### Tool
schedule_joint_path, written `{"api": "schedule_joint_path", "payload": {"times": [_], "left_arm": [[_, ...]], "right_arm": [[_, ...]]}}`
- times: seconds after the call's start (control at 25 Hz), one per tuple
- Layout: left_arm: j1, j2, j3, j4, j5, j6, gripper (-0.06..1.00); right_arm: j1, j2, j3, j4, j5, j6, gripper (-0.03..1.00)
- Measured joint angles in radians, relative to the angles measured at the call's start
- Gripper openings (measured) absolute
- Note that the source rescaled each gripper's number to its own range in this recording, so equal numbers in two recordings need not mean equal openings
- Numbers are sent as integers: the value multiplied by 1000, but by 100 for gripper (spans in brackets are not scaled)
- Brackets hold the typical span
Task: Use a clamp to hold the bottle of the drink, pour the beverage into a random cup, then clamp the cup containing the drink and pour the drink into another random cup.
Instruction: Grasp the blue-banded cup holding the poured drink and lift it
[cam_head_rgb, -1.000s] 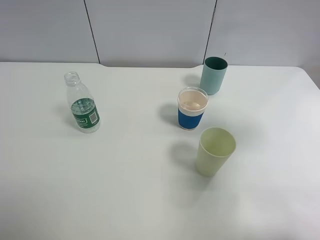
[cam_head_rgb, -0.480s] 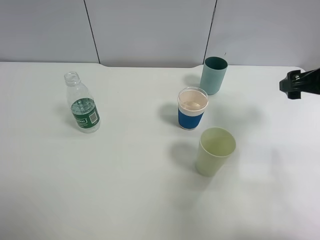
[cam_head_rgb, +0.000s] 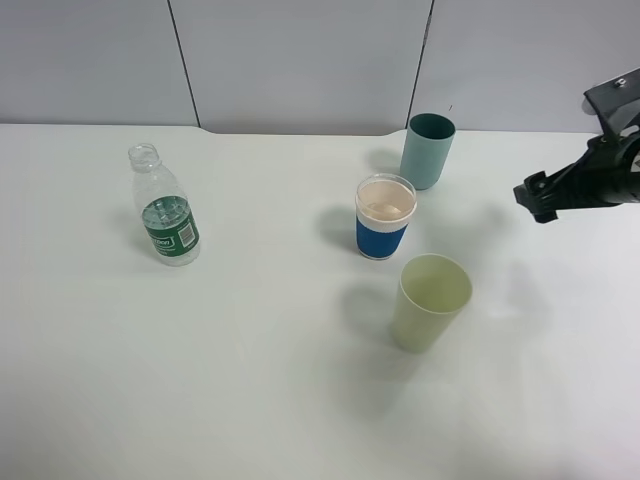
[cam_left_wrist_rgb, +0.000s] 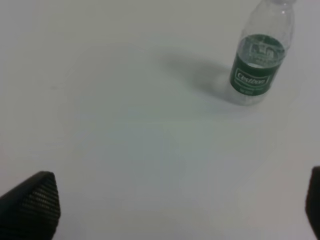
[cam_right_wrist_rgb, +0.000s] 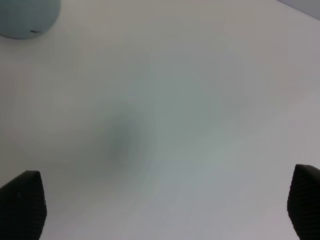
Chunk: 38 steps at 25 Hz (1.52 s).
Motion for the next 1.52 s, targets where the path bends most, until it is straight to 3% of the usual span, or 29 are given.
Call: {"api": "schedule_joint_path", "payload": {"times": [0.28, 0.6, 0.72, 1.2, 1.52], "left_arm": [[0, 0, 0, 0, 0, 0, 100], [0, 0, 0, 0, 0, 0, 100], [0, 0, 0, 0, 0, 0, 100], [0, 0, 0, 0, 0, 0, 100], [0, 0, 0, 0, 0, 0, 100]], "right_arm": [[57, 93, -1, -117, -120, 17, 100], [63, 175, -2, -462, -322, 292, 100], [63, 204, -2, -548, -388, 346, 100], [15, 293, -3, -757, -543, 363, 100], [7, 348, -4, -768, -644, 343, 100]]}}
